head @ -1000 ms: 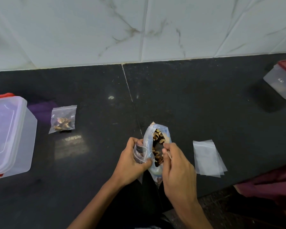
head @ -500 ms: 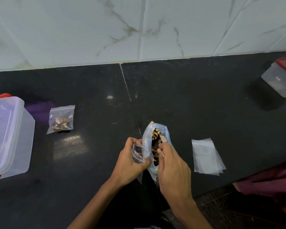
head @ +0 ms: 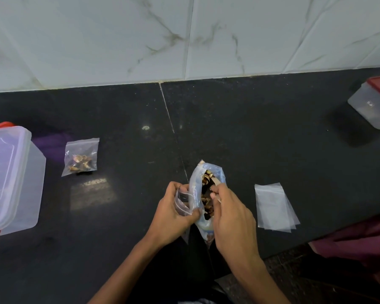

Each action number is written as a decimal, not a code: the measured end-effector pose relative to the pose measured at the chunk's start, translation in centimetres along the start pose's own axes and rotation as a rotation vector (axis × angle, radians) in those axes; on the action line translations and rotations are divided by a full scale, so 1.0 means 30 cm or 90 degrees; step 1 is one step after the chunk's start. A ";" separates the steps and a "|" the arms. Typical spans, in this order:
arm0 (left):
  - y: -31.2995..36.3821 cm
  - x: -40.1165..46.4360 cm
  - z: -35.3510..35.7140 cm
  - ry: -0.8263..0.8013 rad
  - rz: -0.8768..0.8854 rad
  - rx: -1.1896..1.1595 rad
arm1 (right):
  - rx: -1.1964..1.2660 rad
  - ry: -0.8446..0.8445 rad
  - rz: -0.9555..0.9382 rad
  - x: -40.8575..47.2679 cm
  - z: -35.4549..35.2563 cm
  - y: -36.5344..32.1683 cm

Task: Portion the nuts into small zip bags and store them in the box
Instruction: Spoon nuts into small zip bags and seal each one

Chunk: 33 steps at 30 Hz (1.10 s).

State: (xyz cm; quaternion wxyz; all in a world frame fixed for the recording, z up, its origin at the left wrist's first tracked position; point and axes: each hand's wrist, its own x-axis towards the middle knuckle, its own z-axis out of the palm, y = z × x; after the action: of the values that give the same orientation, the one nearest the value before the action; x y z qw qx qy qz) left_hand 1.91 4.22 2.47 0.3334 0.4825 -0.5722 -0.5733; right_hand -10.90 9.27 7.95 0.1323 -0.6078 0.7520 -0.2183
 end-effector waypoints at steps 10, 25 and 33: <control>0.003 -0.005 0.003 -0.001 0.007 -0.010 | 0.114 -0.005 -0.002 -0.024 -0.042 0.033; -0.012 -0.004 -0.010 -0.037 -0.017 -0.030 | 0.734 -0.002 0.561 -0.005 0.009 0.093; -0.013 -0.011 -0.008 -0.042 -0.017 -0.048 | 0.913 -0.046 0.668 -0.020 0.026 0.123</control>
State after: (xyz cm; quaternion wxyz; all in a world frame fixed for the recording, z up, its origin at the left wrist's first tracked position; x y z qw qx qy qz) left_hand 2.31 4.51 2.17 0.3246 0.4578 -0.5545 -0.6145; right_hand -13.56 10.34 5.43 0.5877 0.0377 0.6115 -0.5284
